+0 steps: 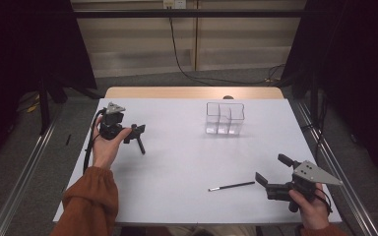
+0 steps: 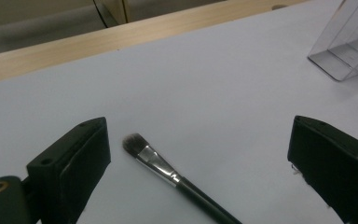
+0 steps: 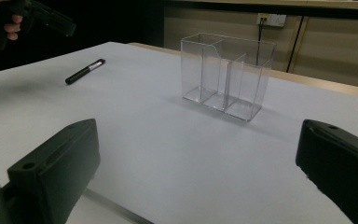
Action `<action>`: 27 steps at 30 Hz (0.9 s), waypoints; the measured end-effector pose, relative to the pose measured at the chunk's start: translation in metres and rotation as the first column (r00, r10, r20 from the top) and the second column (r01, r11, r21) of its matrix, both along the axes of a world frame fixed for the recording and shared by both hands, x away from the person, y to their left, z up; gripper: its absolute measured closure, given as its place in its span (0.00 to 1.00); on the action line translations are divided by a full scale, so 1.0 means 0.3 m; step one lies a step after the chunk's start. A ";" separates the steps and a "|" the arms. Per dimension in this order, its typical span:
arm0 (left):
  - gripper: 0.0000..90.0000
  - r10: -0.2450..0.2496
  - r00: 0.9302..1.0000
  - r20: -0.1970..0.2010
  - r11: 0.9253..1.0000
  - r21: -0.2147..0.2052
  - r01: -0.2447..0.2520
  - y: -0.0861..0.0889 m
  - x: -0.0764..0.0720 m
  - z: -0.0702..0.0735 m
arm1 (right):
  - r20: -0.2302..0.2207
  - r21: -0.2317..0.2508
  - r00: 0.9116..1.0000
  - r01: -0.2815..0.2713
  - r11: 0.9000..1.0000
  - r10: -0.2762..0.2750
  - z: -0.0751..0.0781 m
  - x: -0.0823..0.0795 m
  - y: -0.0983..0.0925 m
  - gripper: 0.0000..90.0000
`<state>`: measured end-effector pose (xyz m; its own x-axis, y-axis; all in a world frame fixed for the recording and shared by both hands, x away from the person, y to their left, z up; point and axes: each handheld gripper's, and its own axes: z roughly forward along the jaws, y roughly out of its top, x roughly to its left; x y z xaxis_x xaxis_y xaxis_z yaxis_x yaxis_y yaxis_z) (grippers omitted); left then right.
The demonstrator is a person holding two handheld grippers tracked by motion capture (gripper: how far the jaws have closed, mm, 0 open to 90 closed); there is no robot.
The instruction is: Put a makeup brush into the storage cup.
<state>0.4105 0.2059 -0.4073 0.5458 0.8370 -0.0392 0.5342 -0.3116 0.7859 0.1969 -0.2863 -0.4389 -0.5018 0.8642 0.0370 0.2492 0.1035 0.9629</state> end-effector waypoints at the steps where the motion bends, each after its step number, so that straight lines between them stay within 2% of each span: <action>1: 0.06 0.004 1.000 0.001 1.000 0.020 -0.004 -0.005 0.004 0.004 | 0.001 0.000 1.000 0.000 1.000 0.000 0.000 0.000 0.000 0.00; 6: 0.07 0.009 0.999 -0.038 0.999 0.054 -0.007 -0.024 0.028 0.012 | -0.001 0.001 1.000 -0.003 1.000 0.003 0.000 0.001 -0.001 0.00; 9: 0.09 0.016 0.997 -0.076 0.997 0.070 -0.010 -0.030 0.036 0.008 | -0.002 0.001 1.000 -0.003 1.000 0.003 -0.001 0.001 -0.001 0.00; 12: 0.09 0.026 0.991 -0.129 0.996 0.086 -0.015 -0.033 0.043 0.001 | -0.004 0.002 1.000 -0.003 1.000 0.003 -0.001 0.002 0.000 0.00; 13: 0.09 0.033 0.988 -0.150 0.995 0.101 -0.018 -0.032 0.046 -0.002 | -0.004 0.002 1.000 -0.004 1.000 0.004 -0.001 0.002 0.001 0.00; 14: 0.09 0.044 0.985 -0.166 0.996 0.087 -0.030 -0.034 0.046 -0.005 | -0.004 0.001 1.000 -0.004 1.000 0.004 -0.001 0.002 0.001 0.00; 16: 0.10 0.056 0.978 -0.203 0.995 0.098 -0.036 -0.037 0.046 -0.008 | -0.005 0.000 1.000 -0.004 1.000 0.004 -0.001 0.003 0.001 0.00; 19: 0.10 0.045 0.969 -0.245 0.995 0.098 -0.021 -0.037 0.047 -0.011 | -0.007 -0.001 1.000 -0.004 1.000 0.004 -0.001 0.003 0.002 0.00; 21: 0.10 0.053 0.964 -0.262 0.993 0.114 -0.023 -0.040 0.050 -0.017 | -0.009 -0.002 1.000 -0.008 1.000 0.008 -0.002 0.005 0.003 0.00; 24: 0.10 0.064 0.948 -0.312 0.991 0.133 -0.023 -0.044 0.054 -0.025 | -0.009 -0.006 1.000 -0.013 1.000 0.013 -0.003 0.006 0.005 0.00; 25: 0.10 0.072 0.944 -0.322 0.987 0.157 -0.022 -0.048 0.056 -0.026 | -0.009 -0.006 1.000 -0.013 1.000 0.013 -0.003 0.006 0.005 0.00; 27: 0.10 0.082 0.932 -0.353 0.982 0.186 -0.016 -0.052 0.061 -0.030 | -0.011 -0.007 1.000 -0.013 1.000 0.013 -0.003 0.006 0.005 0.00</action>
<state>0.4287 0.1903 -0.4162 0.4813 0.8735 -0.0729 0.7875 -0.3943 0.4737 0.1987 -0.2847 -0.4398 -0.5129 0.8576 0.0366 0.2584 0.1137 0.9593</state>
